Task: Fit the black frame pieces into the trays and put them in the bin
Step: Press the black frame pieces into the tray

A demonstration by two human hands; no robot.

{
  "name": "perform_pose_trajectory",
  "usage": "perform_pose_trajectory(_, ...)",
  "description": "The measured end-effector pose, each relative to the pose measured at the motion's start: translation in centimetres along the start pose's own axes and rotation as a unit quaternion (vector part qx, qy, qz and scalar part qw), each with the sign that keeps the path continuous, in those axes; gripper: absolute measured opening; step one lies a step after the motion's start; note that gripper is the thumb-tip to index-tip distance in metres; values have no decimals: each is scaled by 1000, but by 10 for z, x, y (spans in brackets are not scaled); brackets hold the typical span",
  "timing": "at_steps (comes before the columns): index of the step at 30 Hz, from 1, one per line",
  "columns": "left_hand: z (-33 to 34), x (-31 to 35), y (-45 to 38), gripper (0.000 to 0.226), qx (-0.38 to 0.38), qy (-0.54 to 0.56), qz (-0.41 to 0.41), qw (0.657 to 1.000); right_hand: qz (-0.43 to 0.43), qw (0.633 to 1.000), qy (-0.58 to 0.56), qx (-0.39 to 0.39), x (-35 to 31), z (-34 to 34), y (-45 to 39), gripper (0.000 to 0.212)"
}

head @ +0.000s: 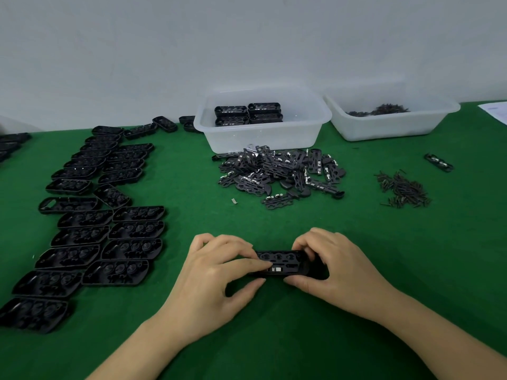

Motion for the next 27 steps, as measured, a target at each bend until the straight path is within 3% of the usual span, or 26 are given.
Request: perform_pose_trajectory(27, -2, -6, 3, 23, -13, -2, -49, 999, -6, 1000, 4, 2, 1, 1, 1, 27)
Point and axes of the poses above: each hand's wrist, its own y-axis away from the middle knuckle, its own z-axis out of the palm, x = y × z, the point moved 6 cm from there along -y, towards the middle knuckle, and after that the axes turned 9 degrees about y, right-handed, at the moved point
